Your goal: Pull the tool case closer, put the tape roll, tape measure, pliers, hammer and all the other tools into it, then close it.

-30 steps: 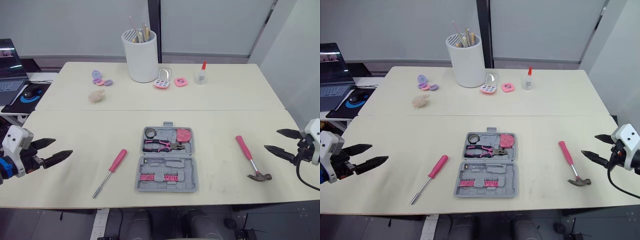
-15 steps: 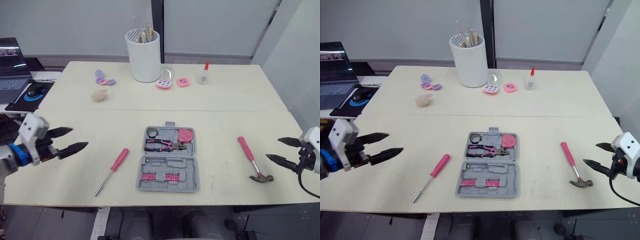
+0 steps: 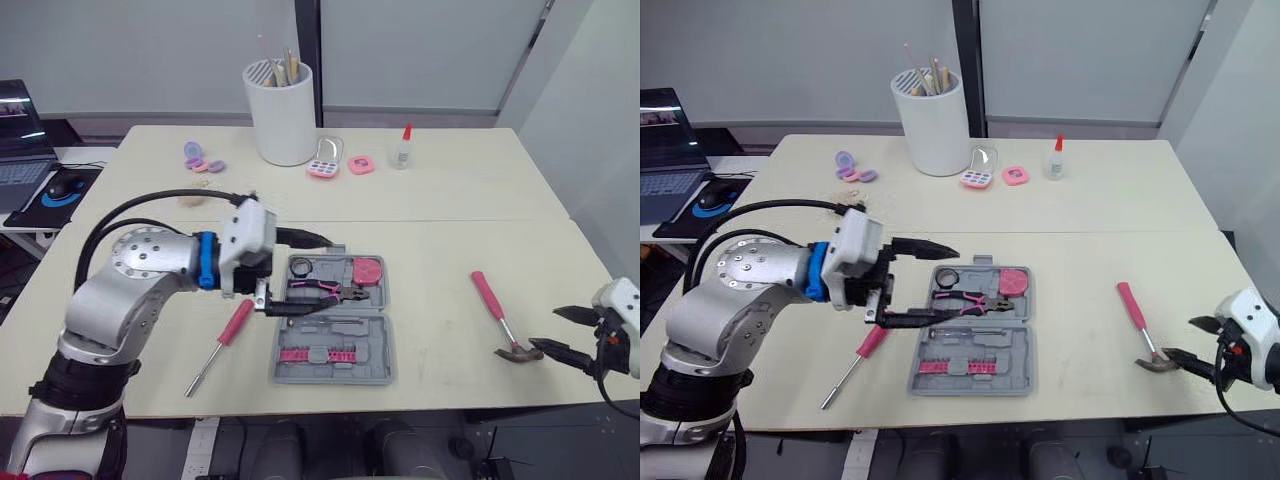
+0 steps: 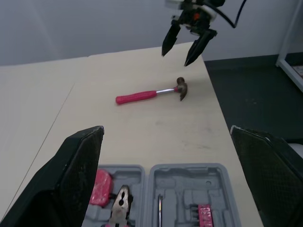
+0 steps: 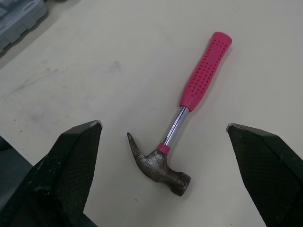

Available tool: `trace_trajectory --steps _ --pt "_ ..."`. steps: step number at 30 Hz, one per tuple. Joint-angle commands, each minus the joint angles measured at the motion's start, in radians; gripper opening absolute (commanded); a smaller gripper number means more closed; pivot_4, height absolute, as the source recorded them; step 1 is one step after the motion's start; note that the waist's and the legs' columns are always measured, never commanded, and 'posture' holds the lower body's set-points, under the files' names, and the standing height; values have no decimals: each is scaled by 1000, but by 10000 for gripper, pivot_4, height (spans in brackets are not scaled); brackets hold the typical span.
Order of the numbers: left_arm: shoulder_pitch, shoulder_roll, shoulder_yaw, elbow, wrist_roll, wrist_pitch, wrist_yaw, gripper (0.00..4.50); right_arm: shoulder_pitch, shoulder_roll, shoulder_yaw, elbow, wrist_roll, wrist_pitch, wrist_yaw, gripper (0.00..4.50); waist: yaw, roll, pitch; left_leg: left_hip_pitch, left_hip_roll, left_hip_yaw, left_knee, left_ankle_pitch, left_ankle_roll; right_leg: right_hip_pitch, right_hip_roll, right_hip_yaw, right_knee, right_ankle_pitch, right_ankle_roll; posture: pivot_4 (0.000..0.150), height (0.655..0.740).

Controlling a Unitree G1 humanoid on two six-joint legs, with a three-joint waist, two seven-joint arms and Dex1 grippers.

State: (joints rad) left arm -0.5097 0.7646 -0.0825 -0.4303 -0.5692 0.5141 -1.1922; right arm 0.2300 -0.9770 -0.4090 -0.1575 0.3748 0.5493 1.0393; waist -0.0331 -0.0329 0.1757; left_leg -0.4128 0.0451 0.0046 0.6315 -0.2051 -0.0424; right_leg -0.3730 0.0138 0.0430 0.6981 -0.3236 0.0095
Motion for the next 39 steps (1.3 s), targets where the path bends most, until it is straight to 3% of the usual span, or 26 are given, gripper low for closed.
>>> trace_trajectory --steps 1,11,25,28,32,39 --pt "-29 -25 -15 -49 -26 -3 3 44722 -52 27 43 -17 11 56 -48 45000 0 0 0 0 0 0 0 0 0 0 0 0 0 0 0 1500 7400" --pt "48 -10 -17 -79 10 -17 37 44722 -221 128 247 147 -124 67 -219 45000 2 0 0 0 0 -1 0 0 0 0 0 0 0 0 0 1500 7400" --pt "52 -28 -17 -128 -3 18 108 44722 -278 178 256 325 -140 55 -261 45000 2 1 0 0 0 -1 0 0 0 0 0 0 0 0 0 1500 7400" --pt "48 -32 -20 -121 4 13 114 45000 -257 171 265 339 -155 26 -258 39028 4 0 0 0 0 -1 0 0 0 1 0 0 0 0 0 1500 7400" --pt "39 -39 -26 -122 1 14 120 45000 -224 166 277 331 -182 -10 -263 25429 4 0 -1 0 0 -1 0 0 0 1 0 -1 0 0 0 1500 7400" --pt "31 -42 -30 -114 7 9 112 45000 -176 179 277 278 -185 -22 -285 10909 4 -1 -1 1 0 -1 1 0 0 1 0 -1 -1 0 0 1500 7400"
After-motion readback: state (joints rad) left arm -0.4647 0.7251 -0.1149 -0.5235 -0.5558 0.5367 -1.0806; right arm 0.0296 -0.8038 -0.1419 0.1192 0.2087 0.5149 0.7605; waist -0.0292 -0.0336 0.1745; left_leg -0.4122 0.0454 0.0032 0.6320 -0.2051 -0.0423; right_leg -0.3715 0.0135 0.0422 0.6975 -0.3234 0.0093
